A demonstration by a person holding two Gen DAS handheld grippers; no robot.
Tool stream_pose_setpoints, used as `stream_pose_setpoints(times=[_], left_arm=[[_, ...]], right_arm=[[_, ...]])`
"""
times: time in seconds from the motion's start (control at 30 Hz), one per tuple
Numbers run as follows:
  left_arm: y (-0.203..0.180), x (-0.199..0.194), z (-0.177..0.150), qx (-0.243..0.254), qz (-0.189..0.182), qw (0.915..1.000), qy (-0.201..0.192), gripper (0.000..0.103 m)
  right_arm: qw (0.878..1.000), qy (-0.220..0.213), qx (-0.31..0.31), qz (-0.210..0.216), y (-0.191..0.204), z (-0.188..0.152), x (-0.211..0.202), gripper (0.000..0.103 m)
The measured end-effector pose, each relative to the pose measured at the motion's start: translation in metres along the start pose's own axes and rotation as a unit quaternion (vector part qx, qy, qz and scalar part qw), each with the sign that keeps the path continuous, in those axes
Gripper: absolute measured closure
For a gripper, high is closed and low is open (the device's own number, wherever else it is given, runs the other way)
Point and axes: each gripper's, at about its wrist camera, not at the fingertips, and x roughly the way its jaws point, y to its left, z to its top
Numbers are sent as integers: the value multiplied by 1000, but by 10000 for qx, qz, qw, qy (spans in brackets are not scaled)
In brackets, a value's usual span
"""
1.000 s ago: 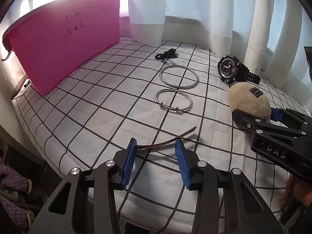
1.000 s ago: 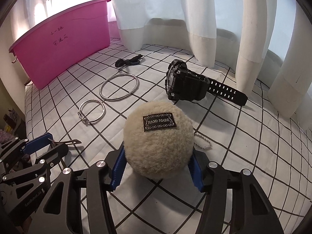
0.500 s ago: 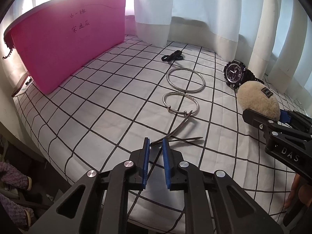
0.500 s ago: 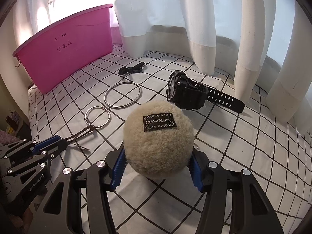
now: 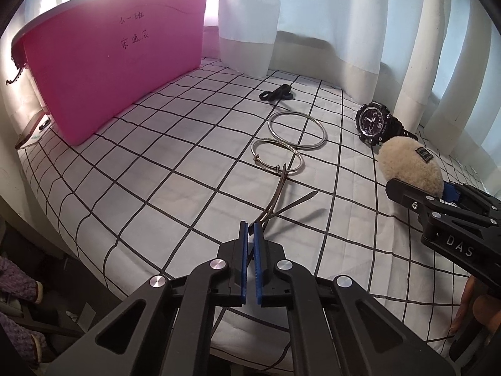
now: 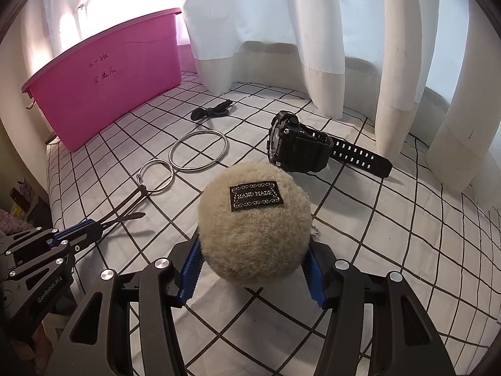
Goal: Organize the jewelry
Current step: 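Lift the hair pin with the left gripper while the right gripper lifts the ball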
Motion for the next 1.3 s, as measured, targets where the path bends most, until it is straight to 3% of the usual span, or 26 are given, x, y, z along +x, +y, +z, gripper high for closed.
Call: stream_pose_setpoints(times=[0.73, 1.07, 1.3], left_arm=[[5, -51, 40, 71, 29, 9982, -596, 101], [14, -93, 81, -17, 175, 9951, -976, 102], [27, -93, 101, 17, 166, 9946, -1023, 102]], right_arm=[[9995, -280, -105, 67, 6, 35, -37, 49], [9977, -540, -294, 302, 18, 77, -62, 49], [9968, -660, -365, 266, 27, 102, -65, 49]])
